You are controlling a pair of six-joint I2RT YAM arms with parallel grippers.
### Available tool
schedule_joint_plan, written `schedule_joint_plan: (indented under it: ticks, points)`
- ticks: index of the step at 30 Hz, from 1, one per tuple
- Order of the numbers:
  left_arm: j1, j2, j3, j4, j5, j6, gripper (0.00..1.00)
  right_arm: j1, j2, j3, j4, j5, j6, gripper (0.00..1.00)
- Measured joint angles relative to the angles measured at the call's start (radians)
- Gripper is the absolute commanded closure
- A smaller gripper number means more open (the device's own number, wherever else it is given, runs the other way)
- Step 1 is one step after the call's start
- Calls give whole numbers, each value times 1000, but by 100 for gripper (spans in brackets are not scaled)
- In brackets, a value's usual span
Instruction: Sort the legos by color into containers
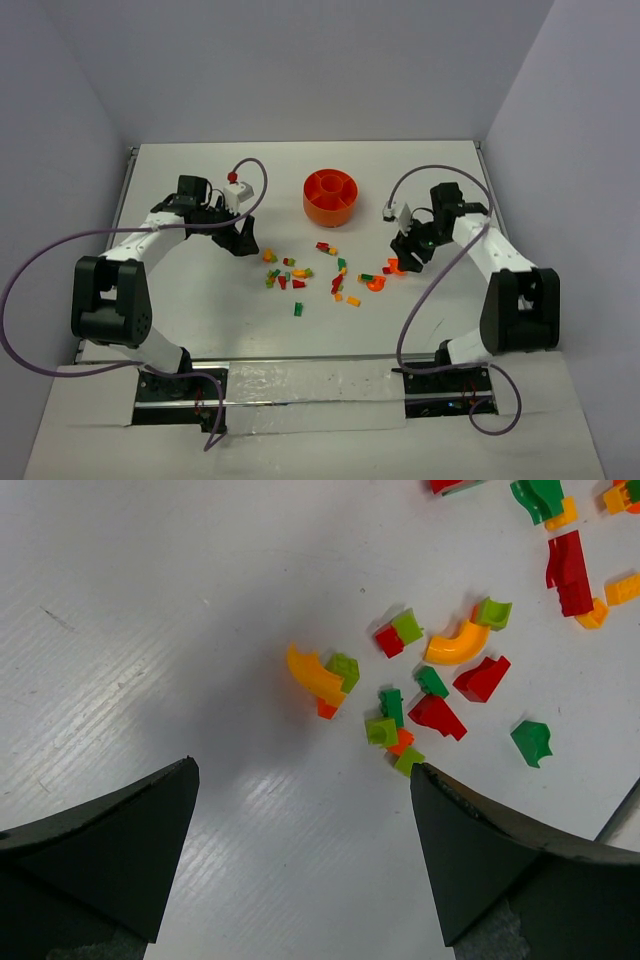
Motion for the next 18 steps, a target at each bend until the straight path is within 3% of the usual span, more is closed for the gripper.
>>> schedule_joint_plan:
  ticks: [8, 18]
  points:
    - [-3, -14, 0, 3, -12, -7, 2, 104, -146, -254, 259, 199, 194, 32]
    - [-3, -14, -5, 20, -30, -22, 2, 164, -147, -327, 478, 374, 305, 35]
